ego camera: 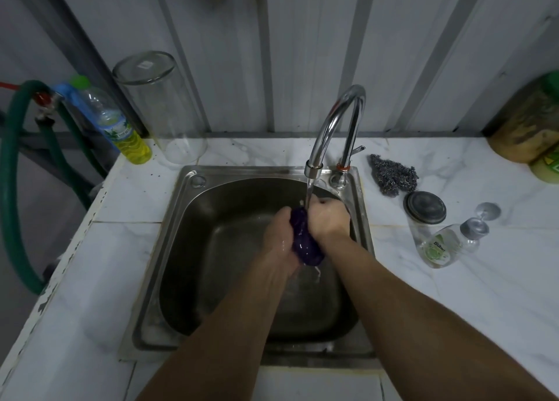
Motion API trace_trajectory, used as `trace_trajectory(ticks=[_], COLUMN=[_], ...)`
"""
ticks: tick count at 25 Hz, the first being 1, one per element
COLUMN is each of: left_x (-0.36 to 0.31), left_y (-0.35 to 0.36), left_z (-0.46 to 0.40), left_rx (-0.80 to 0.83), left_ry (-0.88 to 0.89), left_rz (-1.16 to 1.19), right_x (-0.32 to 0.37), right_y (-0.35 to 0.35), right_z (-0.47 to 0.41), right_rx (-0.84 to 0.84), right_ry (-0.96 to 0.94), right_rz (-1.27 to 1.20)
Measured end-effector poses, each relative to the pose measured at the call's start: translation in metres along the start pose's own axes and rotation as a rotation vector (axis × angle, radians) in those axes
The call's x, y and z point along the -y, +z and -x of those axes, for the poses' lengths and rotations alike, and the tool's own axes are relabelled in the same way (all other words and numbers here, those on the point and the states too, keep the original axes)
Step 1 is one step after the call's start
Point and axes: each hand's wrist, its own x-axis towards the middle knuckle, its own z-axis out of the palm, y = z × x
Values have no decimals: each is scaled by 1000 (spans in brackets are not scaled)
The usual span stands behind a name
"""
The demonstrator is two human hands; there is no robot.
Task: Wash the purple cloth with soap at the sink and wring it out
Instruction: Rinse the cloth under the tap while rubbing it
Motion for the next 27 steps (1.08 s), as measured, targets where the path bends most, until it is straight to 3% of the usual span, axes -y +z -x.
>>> trace_trajectory(ticks=[4,8,10,13,15,18,23,27], left_x=[-5,-13,-19,-24,-11,10,-8,-10], left_y=[-4,-9,-12,-20,-27,-31,-18,-12], left_z=[-3,-12,-19,-24,-22,-17,-24,-10], left_rx=[-34,-87,-109,-9,166,188,171,15], left_ry=[23,98,115,20,22,210,83,10], left_rz=[36,75,138,54,29,220,203,-60], right_x=[-12,-19,-18,-12,-9,0,15,8], right_y=[4,1,4,5,5,7,17,13], right_z=[-9,18,39,80,94,93,57,18], right_rx=[75,190,106,80,73,-12,-31,-5], right_ry=[179,330,142,-198,-371,-512,-278,-38], right_rz=[-30,-382,-472,-365,-131,232,94,-59])
